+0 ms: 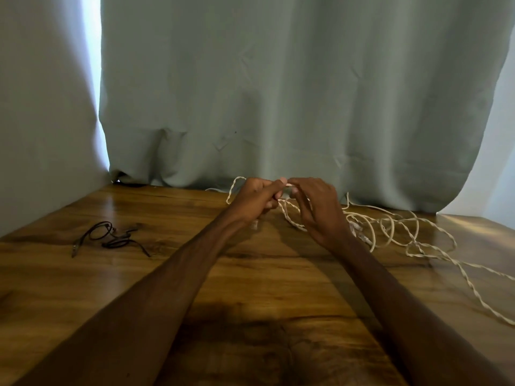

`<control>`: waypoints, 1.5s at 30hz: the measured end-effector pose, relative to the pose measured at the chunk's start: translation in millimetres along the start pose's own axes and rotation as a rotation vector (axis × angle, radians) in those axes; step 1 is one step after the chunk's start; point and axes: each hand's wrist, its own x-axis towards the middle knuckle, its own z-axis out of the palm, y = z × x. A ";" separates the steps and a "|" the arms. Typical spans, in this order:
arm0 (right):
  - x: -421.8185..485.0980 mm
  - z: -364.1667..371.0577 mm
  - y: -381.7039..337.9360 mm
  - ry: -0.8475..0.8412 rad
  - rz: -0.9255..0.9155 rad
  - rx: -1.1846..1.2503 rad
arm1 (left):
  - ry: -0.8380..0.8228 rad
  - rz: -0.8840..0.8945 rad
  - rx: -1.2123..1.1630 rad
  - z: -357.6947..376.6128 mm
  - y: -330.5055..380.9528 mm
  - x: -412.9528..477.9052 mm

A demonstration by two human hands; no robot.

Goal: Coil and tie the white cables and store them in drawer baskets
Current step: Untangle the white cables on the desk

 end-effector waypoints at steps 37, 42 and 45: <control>-8.6 24.1 -56.4 -0.512 0.276 0.335 | 0.108 -0.183 -0.661 -18.7 -34.1 -0.2; -10.4 18.8 -51.5 -0.479 0.318 0.404 | 0.187 -0.159 -0.669 -21.9 -34.6 2.4; -6.9 13.2 -54.1 -0.482 0.292 0.427 | 0.225 -0.159 -0.602 -23.8 -34.8 0.1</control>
